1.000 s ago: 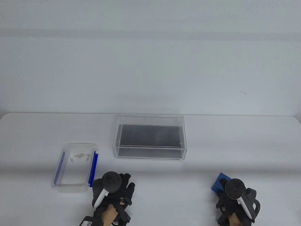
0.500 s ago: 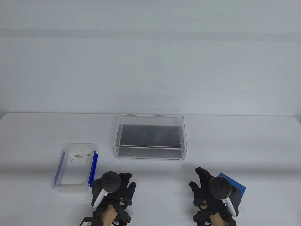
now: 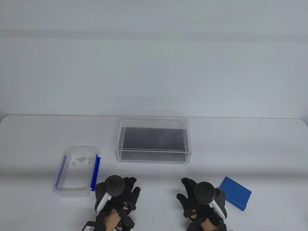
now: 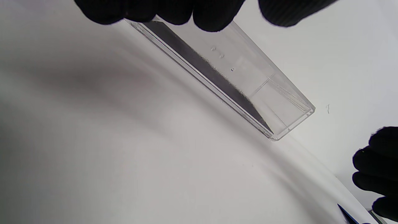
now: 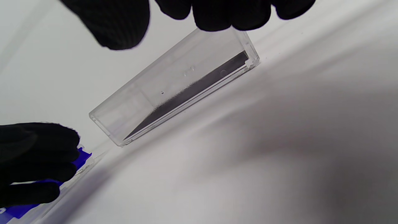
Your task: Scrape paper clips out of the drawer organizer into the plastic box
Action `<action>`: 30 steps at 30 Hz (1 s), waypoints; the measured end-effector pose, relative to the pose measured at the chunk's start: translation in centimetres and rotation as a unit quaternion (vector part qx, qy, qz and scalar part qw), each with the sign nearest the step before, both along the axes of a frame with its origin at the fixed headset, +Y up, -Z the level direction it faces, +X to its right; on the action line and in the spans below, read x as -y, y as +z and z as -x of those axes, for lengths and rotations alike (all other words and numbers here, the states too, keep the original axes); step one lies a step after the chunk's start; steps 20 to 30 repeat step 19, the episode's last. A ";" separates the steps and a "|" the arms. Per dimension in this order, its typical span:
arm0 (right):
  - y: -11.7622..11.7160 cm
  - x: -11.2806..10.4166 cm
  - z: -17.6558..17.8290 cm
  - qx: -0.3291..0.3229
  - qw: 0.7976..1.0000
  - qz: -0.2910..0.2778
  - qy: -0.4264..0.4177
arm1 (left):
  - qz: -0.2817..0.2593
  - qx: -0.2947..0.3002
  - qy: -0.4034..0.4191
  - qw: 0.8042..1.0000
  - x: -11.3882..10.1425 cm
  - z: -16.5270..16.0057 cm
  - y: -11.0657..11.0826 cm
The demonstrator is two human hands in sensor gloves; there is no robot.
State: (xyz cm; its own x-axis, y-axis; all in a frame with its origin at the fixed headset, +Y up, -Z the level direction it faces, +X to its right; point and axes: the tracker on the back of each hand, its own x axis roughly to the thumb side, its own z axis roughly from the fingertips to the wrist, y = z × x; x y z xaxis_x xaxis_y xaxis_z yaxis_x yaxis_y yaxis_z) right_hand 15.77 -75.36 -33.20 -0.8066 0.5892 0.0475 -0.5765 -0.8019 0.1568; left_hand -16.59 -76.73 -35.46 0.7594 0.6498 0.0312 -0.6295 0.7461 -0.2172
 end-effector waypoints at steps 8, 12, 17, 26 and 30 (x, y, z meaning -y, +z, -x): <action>0.2 -0.2 -0.2 0.002 1.000 0.004 0.001 | 0.005 0.004 -0.004 1.000 0.0 -0.3 0.1; 0.2 -0.2 -0.2 0.003 1.000 0.003 -0.002 | 0.005 0.004 -0.003 1.000 -0.1 -0.4 0.1; 0.2 -0.2 -0.3 0.003 1.000 0.003 -0.002 | 0.007 0.003 -0.002 1.000 -0.2 -0.4 0.2; 0.2 -0.2 -0.3 0.003 1.000 0.003 -0.001 | 0.007 0.003 -0.002 1.000 -0.2 -0.5 0.2; 0.2 -0.2 -0.3 0.003 1.000 0.003 -0.001 | 0.007 0.003 -0.002 1.000 -0.2 -0.5 0.2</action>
